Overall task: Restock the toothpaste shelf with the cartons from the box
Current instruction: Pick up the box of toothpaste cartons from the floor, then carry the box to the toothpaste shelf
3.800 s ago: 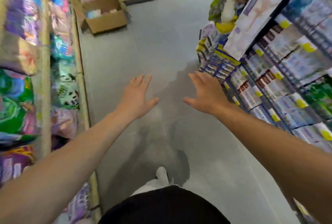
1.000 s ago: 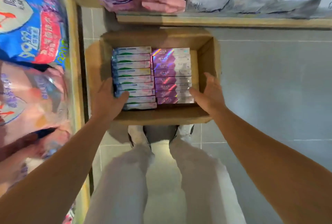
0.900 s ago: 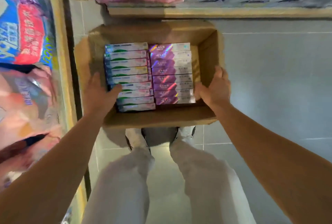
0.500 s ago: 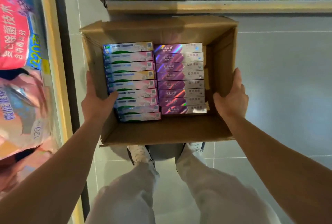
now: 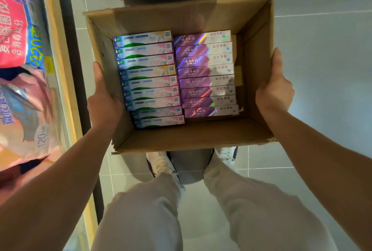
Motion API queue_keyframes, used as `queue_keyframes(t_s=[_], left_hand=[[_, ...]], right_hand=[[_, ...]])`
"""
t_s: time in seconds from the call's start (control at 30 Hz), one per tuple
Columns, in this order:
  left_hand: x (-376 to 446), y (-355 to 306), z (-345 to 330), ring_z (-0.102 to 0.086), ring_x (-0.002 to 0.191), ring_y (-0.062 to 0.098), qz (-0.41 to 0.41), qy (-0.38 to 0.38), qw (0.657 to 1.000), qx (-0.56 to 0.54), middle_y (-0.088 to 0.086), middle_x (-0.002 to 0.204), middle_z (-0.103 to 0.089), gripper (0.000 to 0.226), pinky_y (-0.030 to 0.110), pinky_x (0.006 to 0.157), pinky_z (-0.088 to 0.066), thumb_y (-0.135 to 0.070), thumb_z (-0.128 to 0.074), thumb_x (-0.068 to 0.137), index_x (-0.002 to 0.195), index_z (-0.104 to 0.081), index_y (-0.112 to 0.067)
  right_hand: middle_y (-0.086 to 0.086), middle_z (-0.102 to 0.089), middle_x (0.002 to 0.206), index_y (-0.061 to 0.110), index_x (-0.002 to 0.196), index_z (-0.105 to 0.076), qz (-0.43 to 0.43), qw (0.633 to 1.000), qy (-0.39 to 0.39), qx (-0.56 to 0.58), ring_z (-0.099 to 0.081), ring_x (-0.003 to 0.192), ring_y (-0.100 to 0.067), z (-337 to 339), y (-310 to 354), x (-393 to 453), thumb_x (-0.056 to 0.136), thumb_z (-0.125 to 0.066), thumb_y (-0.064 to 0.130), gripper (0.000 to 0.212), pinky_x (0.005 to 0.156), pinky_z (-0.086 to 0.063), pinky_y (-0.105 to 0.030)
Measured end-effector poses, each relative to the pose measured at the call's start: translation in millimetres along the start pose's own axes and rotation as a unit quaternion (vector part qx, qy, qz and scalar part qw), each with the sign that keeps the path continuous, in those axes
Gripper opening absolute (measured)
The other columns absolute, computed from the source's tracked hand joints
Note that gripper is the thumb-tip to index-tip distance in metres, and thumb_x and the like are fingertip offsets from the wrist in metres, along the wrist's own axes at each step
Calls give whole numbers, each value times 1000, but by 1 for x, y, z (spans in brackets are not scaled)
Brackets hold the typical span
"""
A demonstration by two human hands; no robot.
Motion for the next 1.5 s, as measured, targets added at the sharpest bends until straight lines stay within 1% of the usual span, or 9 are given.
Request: queue_keyframes(t_s=[0.23,0.37,0.5,0.6,0.7,0.87,1.13,1.33,1.5], left_hand=[[-20,-11,39,-62,95,40,-60,-2,998,13,18,122,-62,83,43,85,-49,-5,-52,89,153,-5,-29],[-44,-33,85,-59,84,43,-89,19,995,33,25,102,-65,87,43,76,-47,0,-51,85,153,-5,-29],[-73,-55,140,-56,74,43,-145,17,988,59,23,77,-58,89,47,73,-46,2,-51,80,153,-8,-26],[-101,-70,182,-56,74,48,-213,7,975,63,29,85,-61,85,52,73,-49,-5,-47,76,152,-17,-24],[-128,-90,224,-56,86,50,-203,51,974,85,30,92,-61,90,54,79,-49,-6,-50,80,150,-7,-40],[-195,-131,282,-56,69,42,-296,96,946,94,17,67,-53,90,47,66,-48,-6,-52,80,151,-6,-38],[-326,-182,325,-59,73,42,-392,154,899,123,17,70,-57,93,38,66,-43,-1,-52,79,151,-7,-41],[-460,-203,325,-60,92,42,-476,184,850,132,22,100,-64,92,42,80,-48,-13,-60,84,148,-5,-47],[-583,-201,318,-62,83,40,-563,178,793,149,23,99,-66,89,42,79,-49,-9,-58,86,150,-7,-43]], right_hand=[[-20,-64,100,46,149,-8,4,1000,-12,0,-59,90,-42,51,-20,-31,88,-46,3,84,82,-49,-44],[-20,-64,99,43,150,-6,-21,1000,-7,5,-60,89,-42,97,-32,-75,85,-50,1,89,85,-49,-47],[-18,-65,99,45,149,-6,-70,997,-16,31,-60,90,-42,150,-43,-137,85,-51,1,90,84,-49,-47],[-18,-66,101,45,150,-7,-110,992,-29,55,-60,91,-41,189,-53,-193,84,-50,1,90,85,-49,-46],[-20,-65,103,47,149,-7,-161,983,-34,83,-59,96,-43,227,-70,-255,83,-49,1,90,89,-49,-47],[-24,-64,105,45,150,-8,-230,964,-64,113,-58,97,-45,282,-104,-363,82,-48,-2,91,88,-46,-47],[-24,-65,104,43,150,-5,-341,925,-94,140,-57,99,-45,339,-187,-528,84,-47,0,90,88,-44,-47],[-25,-65,99,45,149,-13,-413,874,-160,201,-58,94,-46,348,-265,-661,83,-46,0,87,83,-47,-48],[-19,-64,98,49,148,-10,-477,818,-203,248,-59,92,-41,332,-339,-772,87,-48,2,86,82,-48,-46]])
Point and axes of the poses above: each hand's wrist, its own x-axis towards the middle knuckle, its own z-axis out of the back of the hand, y = z × x, the point moved 3 cm from there along x, towards the middle knuckle
